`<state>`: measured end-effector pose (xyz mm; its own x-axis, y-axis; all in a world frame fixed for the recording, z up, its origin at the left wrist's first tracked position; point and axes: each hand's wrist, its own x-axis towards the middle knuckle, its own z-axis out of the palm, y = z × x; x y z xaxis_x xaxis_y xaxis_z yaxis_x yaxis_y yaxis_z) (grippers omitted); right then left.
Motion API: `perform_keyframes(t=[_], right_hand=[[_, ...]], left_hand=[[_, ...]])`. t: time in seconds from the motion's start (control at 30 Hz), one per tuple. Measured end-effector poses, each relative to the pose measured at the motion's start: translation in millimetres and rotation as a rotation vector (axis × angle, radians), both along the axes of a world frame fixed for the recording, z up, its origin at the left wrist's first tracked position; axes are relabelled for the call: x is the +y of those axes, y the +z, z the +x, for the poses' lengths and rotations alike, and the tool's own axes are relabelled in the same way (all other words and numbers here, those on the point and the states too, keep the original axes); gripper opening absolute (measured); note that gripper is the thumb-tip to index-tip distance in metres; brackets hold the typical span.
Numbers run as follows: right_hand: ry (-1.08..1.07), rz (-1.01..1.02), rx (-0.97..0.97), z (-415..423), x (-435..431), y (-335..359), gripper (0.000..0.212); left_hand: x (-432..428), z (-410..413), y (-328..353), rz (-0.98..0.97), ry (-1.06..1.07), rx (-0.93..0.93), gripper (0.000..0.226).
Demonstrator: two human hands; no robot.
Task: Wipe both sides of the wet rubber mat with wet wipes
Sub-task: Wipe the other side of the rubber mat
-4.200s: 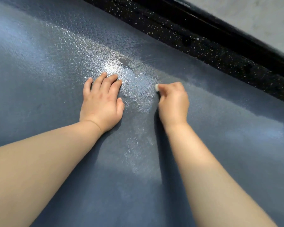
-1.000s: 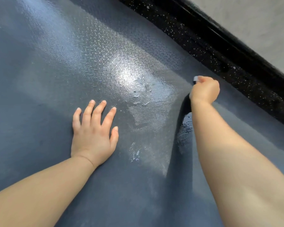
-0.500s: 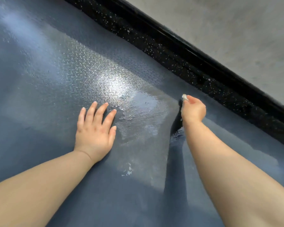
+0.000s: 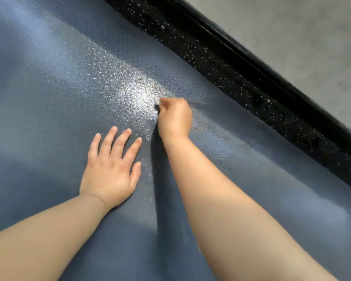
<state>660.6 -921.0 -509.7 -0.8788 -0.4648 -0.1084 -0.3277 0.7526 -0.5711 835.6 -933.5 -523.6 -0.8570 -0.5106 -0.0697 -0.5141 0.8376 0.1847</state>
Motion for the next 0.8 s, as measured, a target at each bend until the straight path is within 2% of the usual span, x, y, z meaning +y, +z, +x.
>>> perform_keyframes(t=[0.07,0.17,0.23,0.3,0.37,0.43,0.53,0.63,0.7,0.77,0.8], right_hand=[[-0.017,-0.073,-0.02,-2.8,-4.0,5.7,0.021],[-0.295,-0.127,0.035,-59.9,32.9,15.5,0.017],[-0.434,-0.028,0.08,-98.2,63.0,19.9,0.034],[-0.569,-0.008,0.001,-120.1,80.8,22.4,0.019],[-0.633,-0.009,-0.121,-126.4,84.5,18.7,0.026],[-0.6,-0.02,-0.155,-121.9,75.9,17.0,0.03],[-0.508,-0.025,-0.099,-103.6,45.9,17.3,0.031],[-0.205,0.02,-0.027,-70.6,8.6,16.5,0.027],[0.006,-0.036,-0.077,-48.2,-6.5,10.6,0.02],[0.013,-0.152,-0.117,-48.3,-5.3,10.7,0.012],[-0.048,-0.176,-0.077,-59.0,0.6,11.6,0.018]], left_hand=[[-0.5,0.0,1.0,0.002,-0.003,-0.004,0.056],[-0.1,-1.1,-0.3,0.004,-0.006,0.001,0.056],[-0.1,-1.0,-0.8,0.004,-0.003,0.006,0.055],[0.0,-0.7,-0.9,0.0,-0.003,0.01,0.055],[-0.5,-0.8,-1.0,0.004,0.0,0.01,0.055],[-0.9,-1.4,-1.2,0.011,0.003,0.01,0.055],[-0.5,-0.5,-1.4,0.009,0.001,0.011,0.055],[0.2,-0.4,-0.1,0.01,0.0,0.003,0.055],[-0.4,-0.5,-0.1,0.012,0.002,0.0,0.055],[-0.8,-0.3,-0.5,0.01,-0.001,0.003,0.055],[-1.0,-0.4,-0.9,0.01,-0.002,0.006,0.055]])
